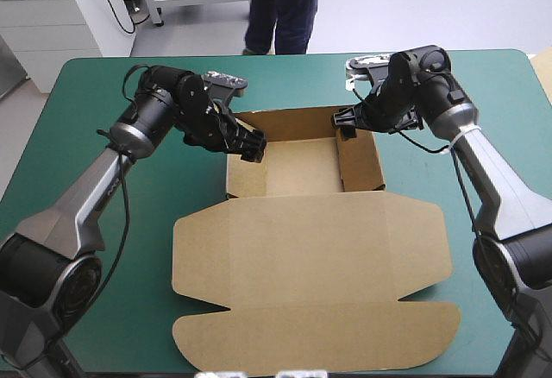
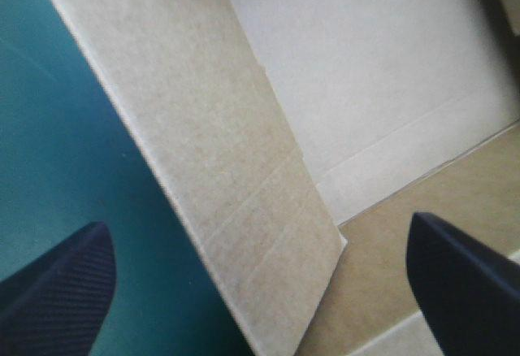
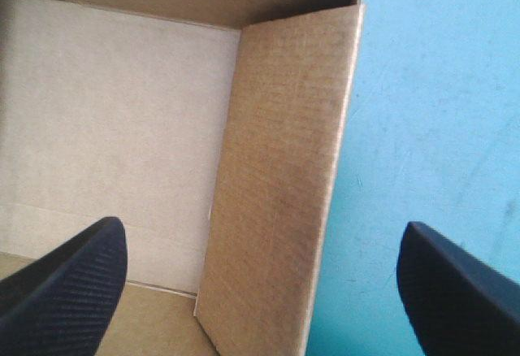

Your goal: Fold the box

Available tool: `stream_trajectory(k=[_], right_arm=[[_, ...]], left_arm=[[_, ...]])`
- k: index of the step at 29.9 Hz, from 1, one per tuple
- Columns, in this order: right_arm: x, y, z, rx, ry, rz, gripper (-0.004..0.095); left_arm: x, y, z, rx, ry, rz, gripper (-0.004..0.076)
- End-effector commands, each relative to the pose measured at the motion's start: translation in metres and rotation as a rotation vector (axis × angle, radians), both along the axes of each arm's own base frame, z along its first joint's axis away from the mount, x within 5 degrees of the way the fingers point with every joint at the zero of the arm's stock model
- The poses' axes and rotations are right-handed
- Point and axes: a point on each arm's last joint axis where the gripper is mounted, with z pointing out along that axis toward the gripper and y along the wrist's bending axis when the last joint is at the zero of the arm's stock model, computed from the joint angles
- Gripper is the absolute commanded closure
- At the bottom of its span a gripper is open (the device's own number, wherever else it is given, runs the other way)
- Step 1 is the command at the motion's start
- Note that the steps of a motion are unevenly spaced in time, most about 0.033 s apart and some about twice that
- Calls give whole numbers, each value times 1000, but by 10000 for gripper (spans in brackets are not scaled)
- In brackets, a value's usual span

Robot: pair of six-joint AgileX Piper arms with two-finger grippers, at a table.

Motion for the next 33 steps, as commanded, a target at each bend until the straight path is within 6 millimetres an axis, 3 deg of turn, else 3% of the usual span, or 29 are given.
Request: stream_trajectory(k=[1, 6, 13, 17, 21, 33], right_arm=[[-25, -9, 51, 47, -129, -8, 77], [-42, -14, 73, 73, -184, -6, 77], [-46, -15, 77, 77, -196, -6, 77], [-41, -14, 71, 68, -182, -7, 77], [-32, -11, 61, 59, -154, -7, 77], [1, -3, 13, -16, -46, -5, 77]], left_arm=[[-34, 14, 61, -70, -109, -14, 90], [-75, 34, 109, -114, -258, -45, 256], [-145, 72, 160, -164, -449, -32, 715], [-170, 87, 163, -145, -492, -19, 731], [-183, 95, 137, -93, -432, -14, 731], [-208, 108, -2, 97, -42, -35, 731]])
